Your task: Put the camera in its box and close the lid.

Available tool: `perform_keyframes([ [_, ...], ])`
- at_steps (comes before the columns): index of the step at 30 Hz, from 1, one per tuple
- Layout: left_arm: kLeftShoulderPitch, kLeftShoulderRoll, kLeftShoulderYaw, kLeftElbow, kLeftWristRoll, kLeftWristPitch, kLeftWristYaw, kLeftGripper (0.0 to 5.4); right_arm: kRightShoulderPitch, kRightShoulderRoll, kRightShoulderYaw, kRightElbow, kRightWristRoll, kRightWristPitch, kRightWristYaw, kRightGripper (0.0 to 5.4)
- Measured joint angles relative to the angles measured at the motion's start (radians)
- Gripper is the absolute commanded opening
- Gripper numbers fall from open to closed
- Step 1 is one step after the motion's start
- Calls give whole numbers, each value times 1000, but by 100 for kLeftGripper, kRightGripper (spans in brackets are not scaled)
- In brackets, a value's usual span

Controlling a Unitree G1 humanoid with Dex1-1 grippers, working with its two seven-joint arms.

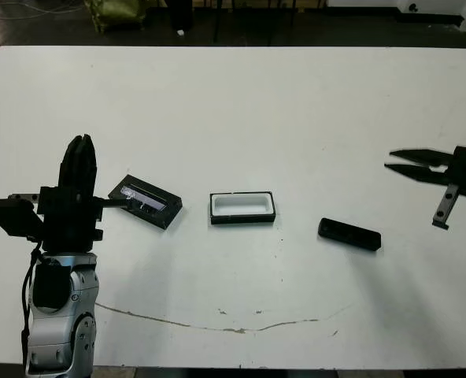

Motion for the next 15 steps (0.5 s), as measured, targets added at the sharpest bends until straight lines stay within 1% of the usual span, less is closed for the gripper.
perform_keyframes([
  [2,0,-1,0,-5,-3,9,2,0,3,12,16,45,15,-21,10,145],
  [6,0,-1,0,-13,-15,19,7,0,9,25,50,101,41,-7,16,235],
  [12,0,-1,4,-5,-16,7,-3,0,9,25,88,132,95,54,58,367],
  [15,0,-1,4,1,-15,6,-4,0,9,25,93,139,125,78,73,434],
])
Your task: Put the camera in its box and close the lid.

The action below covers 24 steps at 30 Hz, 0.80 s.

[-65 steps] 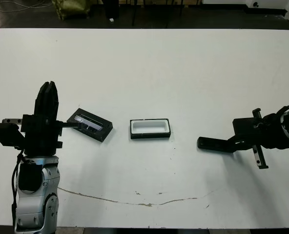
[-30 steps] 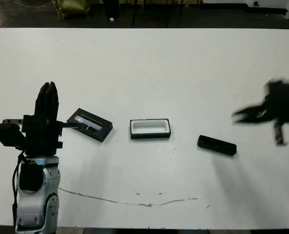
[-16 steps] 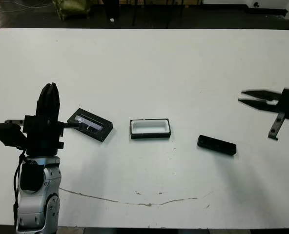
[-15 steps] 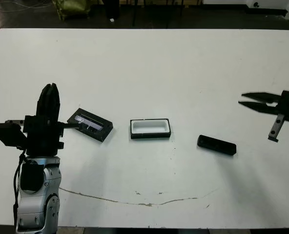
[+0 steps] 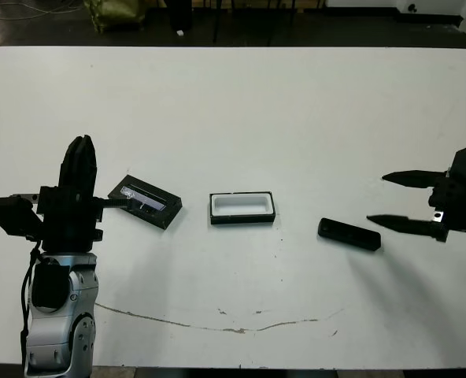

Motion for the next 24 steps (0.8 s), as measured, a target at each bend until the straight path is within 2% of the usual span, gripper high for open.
perform_keyframes([
  [5,0,0,0,4,-1,0,0,0,-1,9,8,12,52,55,19,539],
  [9,0,-1,-1,4,-3,0,0,0,-12,54,13,117,119,47,97,539],
  [14,0,-2,-3,3,-3,2,1,0,-47,84,28,232,136,22,166,539],
  [17,0,-2,-3,3,-3,2,1,0,-68,108,34,291,143,-3,207,514],
  [24,0,-2,-2,2,-4,13,11,0,-76,114,68,303,121,-3,215,361],
])
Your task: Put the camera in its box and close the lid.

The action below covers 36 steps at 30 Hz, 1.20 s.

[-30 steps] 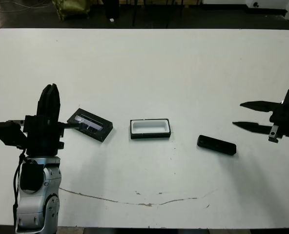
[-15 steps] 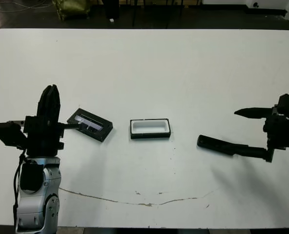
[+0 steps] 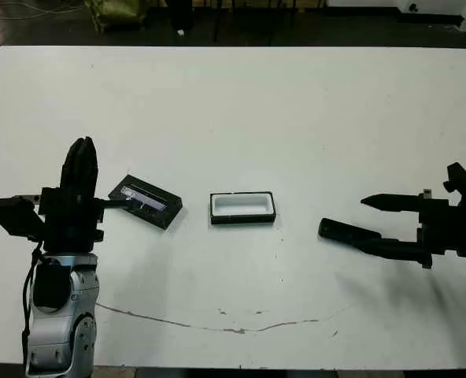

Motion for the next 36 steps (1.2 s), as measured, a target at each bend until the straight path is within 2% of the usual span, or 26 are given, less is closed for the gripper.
perform_keyframes([
  [12,-4,0,2,-1,-9,8,1,0,-23,28,39,96,-9,-19,58,86],
  [14,-6,0,2,-1,-9,7,1,0,-24,28,42,96,-23,-31,60,85],
  [21,-6,0,2,-1,-8,8,3,0,-24,27,41,63,-40,-51,63,229],
  [26,-7,0,3,1,-13,7,-3,0,-22,27,29,84,-20,-25,77,340],
  [28,-8,0,3,2,-13,6,-3,0,-13,18,9,25,-5,7,65,382],
  [32,-8,0,3,5,-5,-1,-2,0,-8,-22,-22,-79,38,121,40,474],
  [35,-8,0,3,5,-3,-1,-2,0,-7,-31,-25,-109,46,139,37,539],
  [36,-8,0,2,4,-3,1,0,0,-7,-32,-25,-113,48,143,37,539],
])
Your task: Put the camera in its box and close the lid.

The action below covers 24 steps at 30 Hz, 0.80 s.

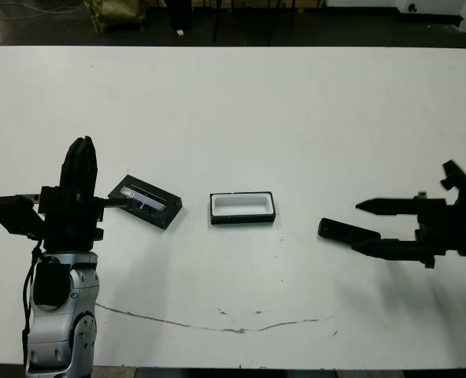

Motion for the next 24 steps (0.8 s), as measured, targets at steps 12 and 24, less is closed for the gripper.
perform_keyframes([
  [12,2,0,0,-7,-1,7,4,0,20,31,30,92,-40,-110,2,539],
  [24,4,0,-1,-7,6,6,4,0,57,32,49,70,-98,-122,-59,539],
])
